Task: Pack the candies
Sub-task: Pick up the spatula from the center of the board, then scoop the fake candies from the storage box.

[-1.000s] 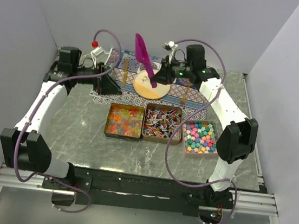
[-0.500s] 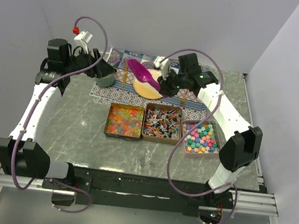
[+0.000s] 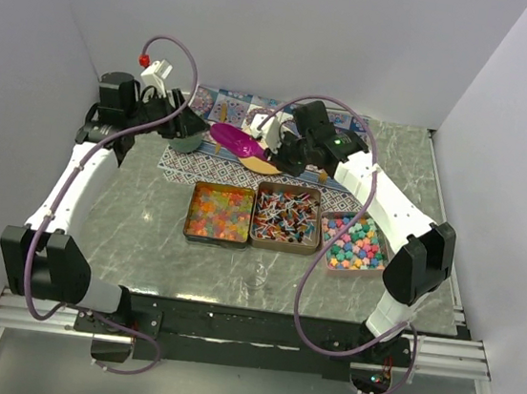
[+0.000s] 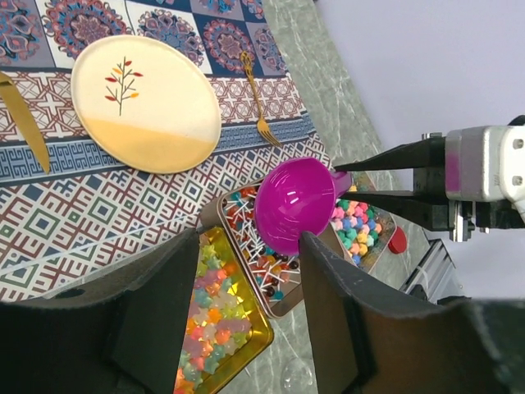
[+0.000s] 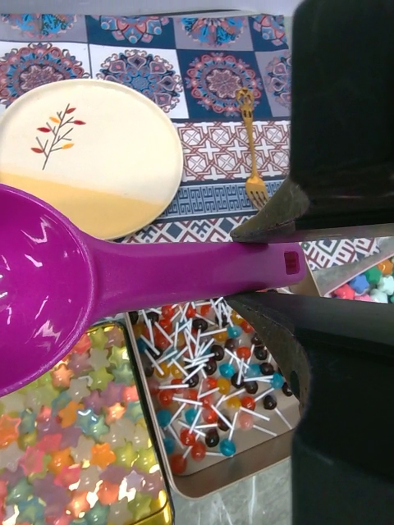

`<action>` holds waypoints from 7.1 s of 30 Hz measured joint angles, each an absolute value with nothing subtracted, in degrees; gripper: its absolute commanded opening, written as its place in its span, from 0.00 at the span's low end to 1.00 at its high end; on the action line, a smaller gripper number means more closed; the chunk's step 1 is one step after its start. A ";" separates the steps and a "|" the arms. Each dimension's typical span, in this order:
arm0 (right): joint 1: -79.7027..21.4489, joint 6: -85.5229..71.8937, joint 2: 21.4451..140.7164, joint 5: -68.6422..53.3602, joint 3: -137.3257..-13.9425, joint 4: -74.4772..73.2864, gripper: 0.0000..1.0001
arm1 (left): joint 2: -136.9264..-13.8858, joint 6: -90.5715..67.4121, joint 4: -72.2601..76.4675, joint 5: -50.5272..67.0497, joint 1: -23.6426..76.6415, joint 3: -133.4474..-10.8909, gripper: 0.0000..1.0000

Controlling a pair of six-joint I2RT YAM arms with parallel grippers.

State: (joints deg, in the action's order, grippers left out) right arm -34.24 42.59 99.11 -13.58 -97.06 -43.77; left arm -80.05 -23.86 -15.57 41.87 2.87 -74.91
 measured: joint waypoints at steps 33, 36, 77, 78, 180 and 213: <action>-27.24 35.09 86.91 -39.03 -83.53 -32.75 0.61 | -89.93 -41.39 1.78 63.79 1.48 -67.72 0.01; -27.46 33.65 87.59 -41.58 -83.90 -31.55 0.61 | -89.93 -41.80 2.74 64.49 1.48 -67.72 0.01; -19.81 43.44 93.60 -34.50 -94.85 -42.98 0.00 | -99.20 -28.86 -8.84 57.08 2.87 -87.07 0.71; -17.37 45.87 93.43 -33.34 -96.16 -45.67 0.00 | -99.66 -26.63 -10.07 55.90 2.87 -88.90 0.71; -8.45 37.56 88.95 -3.29 -55.35 -53.58 0.00 | -105.16 -14.44 -18.55 42.06 8.73 -85.78 0.75; 10.81 50.17 59.22 -31.86 -35.99 -40.36 0.00 | -105.16 -11.40 -18.76 42.48 9.67 -88.40 0.75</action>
State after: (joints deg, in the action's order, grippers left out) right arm 10.81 50.17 59.22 -31.86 -35.99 -40.36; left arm -105.16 -11.40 -18.76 42.48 9.67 -88.40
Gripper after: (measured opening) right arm 0.351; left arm 0.752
